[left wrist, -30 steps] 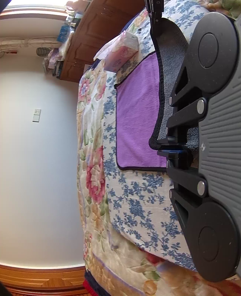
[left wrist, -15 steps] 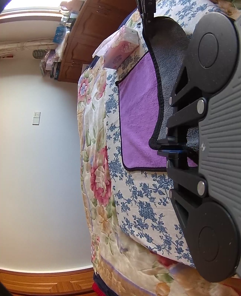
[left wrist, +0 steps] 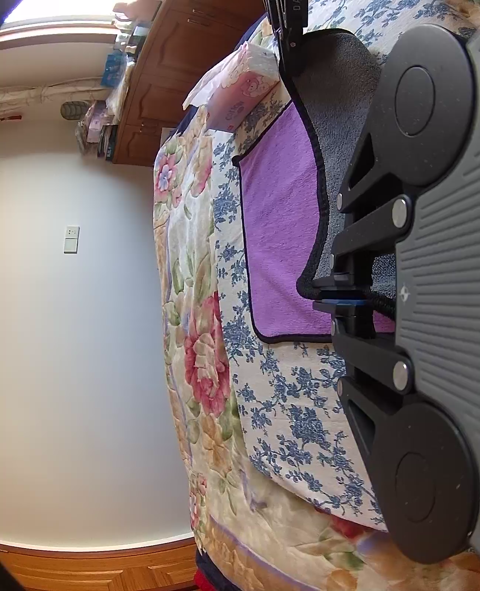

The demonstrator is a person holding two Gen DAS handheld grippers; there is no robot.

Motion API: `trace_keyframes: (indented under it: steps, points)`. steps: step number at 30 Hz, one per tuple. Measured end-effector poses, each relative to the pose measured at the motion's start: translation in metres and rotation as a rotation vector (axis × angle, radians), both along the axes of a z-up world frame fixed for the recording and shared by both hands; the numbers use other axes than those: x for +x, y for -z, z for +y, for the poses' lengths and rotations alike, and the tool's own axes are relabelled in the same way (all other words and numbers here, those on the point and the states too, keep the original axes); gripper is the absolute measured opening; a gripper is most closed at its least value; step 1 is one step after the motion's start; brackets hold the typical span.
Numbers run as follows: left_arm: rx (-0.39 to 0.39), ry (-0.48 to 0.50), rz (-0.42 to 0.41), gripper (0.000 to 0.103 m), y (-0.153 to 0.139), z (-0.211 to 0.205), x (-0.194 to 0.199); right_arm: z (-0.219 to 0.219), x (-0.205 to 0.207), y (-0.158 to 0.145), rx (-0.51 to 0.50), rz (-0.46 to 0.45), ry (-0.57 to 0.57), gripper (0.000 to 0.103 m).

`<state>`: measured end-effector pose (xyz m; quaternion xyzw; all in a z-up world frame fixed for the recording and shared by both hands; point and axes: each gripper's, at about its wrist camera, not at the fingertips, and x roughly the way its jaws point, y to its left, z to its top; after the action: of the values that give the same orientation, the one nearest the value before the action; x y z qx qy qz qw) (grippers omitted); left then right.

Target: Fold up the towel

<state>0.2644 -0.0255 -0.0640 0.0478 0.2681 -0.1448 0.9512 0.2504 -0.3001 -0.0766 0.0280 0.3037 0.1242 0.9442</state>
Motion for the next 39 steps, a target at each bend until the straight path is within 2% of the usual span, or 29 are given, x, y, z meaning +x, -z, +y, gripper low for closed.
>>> trace_keyframes:
  steps: [26, 39]
  points:
    - [0.005, 0.016, -0.013, 0.005, 0.002, -0.007, 0.030, 0.001, 0.032, -0.002, -0.041, -0.052, -0.027, 0.004]
    - [-0.031, 0.010, -0.022, 0.005, -0.007, -0.005, 0.047, -0.002, 0.044, -0.010, -0.043, -0.088, -0.027, 0.004]
